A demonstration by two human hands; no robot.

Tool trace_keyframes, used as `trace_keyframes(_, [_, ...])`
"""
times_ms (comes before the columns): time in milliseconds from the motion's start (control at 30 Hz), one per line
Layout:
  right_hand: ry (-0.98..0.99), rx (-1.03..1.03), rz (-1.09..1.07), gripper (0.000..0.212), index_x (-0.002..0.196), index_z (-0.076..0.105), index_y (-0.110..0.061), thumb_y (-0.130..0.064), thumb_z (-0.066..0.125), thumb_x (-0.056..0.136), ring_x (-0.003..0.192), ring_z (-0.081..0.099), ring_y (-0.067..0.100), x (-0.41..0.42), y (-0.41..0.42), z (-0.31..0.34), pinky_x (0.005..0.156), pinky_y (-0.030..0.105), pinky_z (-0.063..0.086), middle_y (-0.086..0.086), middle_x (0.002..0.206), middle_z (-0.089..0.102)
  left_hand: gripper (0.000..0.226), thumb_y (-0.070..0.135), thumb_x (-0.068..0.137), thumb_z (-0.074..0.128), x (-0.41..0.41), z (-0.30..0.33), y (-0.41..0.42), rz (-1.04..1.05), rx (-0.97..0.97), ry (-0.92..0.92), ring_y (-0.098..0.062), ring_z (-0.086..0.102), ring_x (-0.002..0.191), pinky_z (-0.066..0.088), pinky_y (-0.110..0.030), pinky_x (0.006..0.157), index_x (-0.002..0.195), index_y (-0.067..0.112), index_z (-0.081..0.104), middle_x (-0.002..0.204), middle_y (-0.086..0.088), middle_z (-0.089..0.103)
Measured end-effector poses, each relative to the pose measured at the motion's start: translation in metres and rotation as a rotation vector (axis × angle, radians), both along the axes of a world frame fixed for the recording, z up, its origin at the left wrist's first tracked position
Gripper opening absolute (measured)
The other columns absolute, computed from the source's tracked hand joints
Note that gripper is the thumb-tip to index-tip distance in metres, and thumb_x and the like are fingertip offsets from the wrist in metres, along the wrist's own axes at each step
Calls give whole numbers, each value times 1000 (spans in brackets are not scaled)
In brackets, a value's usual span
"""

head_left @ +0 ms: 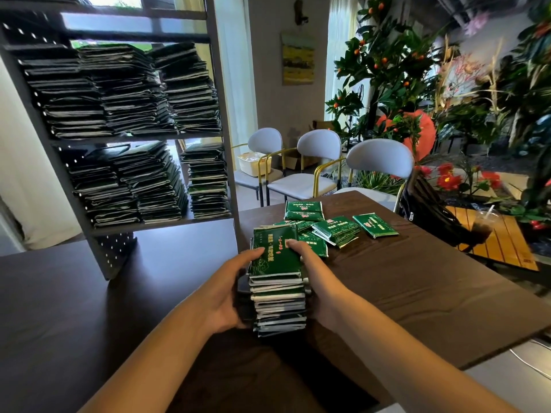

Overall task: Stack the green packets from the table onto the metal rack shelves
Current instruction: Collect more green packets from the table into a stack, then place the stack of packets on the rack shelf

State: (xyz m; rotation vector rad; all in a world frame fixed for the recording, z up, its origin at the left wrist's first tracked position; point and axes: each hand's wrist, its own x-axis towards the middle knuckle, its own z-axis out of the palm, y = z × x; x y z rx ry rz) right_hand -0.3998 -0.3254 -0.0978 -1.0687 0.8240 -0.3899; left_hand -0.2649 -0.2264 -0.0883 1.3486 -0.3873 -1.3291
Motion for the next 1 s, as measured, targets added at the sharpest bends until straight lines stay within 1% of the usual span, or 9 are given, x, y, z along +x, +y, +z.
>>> trace_keyframes(100, [32,2,31,58,108,76,-18,-68,59,85,82,76,24,0,4,0,75,32,55,8,94,79,47,48,73,77,1,2,2,3,25,0,-36,67,98,49,-47,94,100,10,74,88,-15,76])
trace_keyframes(200, [17,-2,42,58,108,76,-18,-68,63,82,80,77,22,-1,9,3,75,33,55,7,93,79,56,50,68,80,0,2,5,-1,29,21,-39,66,112,45,-51,106,107,9,77,109,-19,74])
trace_keyframes(300, [8,-5,47,58,108,77,-18,-68,65,80,78,77,21,-4,15,4,73,33,55,7,93,79,58,52,72,80,-1,0,7,3,6,61,-41,64,119,44,-55,108,111,8,77,121,-20,70])
trace_keyframes(467, [-1,-6,51,64,110,77,-17,-71,65,78,89,76,25,-8,26,5,82,36,56,9,100,78,56,49,76,78,-9,-7,14,30,-62,86,-42,63,118,44,-56,109,113,6,76,123,-22,69])
trace_keyframes(567, [-34,16,64,59,112,76,-15,-65,61,85,88,76,28,-11,34,12,79,36,56,12,102,78,60,49,73,80,-14,-7,20,39,-76,96,-42,63,119,41,-57,111,116,7,75,125,-22,68])
trace_keyframes(733, [-73,-1,68,63,117,73,-14,-67,58,86,98,74,32,-10,45,32,82,37,58,14,107,76,58,60,71,74,-17,11,27,36,-97,23,-38,66,113,41,-55,110,105,13,80,116,-17,73])
trace_keyframes(833, [-106,-30,71,58,106,75,-13,-65,55,90,89,75,30,-6,48,50,83,37,57,14,103,77,50,59,80,67,-15,31,31,41,-137,3,-37,68,103,45,-54,108,93,12,82,108,-17,74])
trace_keyframes(900, [-130,-53,72,54,100,75,-14,-63,53,92,78,74,27,-3,50,65,78,35,57,12,97,78,50,57,82,66,-15,47,34,58,-177,-12,-36,68,101,45,-53,108,94,11,81,108,-17,73])
trace_keyframes(1000, [-142,-91,86,56,102,74,-14,-64,51,93,80,73,28,5,55,87,77,35,58,14,98,78,51,57,85,62,-9,70,39,59,-215,-54,-35,69,98,51,-49,97,98,12,81,111,-18,73])
